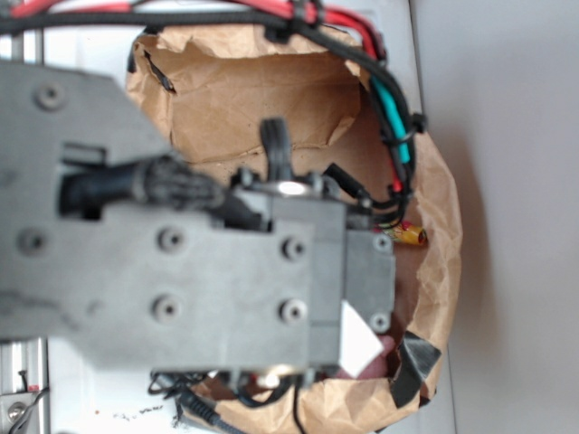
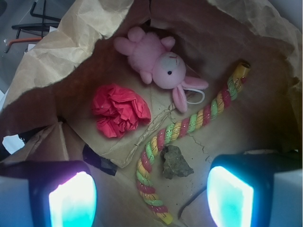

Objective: Grab the red paper.

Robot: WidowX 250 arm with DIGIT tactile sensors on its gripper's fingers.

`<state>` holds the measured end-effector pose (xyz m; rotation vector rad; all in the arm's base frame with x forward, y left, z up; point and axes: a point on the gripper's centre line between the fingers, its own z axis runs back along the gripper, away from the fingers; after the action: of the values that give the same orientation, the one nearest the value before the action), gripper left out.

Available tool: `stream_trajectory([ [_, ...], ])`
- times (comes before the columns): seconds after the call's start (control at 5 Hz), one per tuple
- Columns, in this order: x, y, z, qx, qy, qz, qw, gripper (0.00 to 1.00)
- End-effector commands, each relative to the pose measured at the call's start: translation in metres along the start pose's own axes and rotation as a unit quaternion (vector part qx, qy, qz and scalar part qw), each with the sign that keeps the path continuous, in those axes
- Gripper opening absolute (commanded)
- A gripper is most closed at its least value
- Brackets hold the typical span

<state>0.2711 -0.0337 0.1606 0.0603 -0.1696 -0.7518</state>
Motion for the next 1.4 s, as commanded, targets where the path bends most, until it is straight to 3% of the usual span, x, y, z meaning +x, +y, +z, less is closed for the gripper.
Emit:
stream_trajectory([
  [0.0, -0.004, 0.001, 0.009, 0.032, -0.054, -0.080, 0.995, 1.00],
  [0.4, -0.007, 0.020, 0.000, 0.024, -0.079, -0.132, 0.988, 1.00],
  [1.0, -0.016, 0.040, -0.017, 0.016, -0.078, -0.214, 0.974, 1.00],
  [1.2, -0.013, 0.043, -0.031, 0.012, -0.066, -0.230, 0.971, 1.00],
])
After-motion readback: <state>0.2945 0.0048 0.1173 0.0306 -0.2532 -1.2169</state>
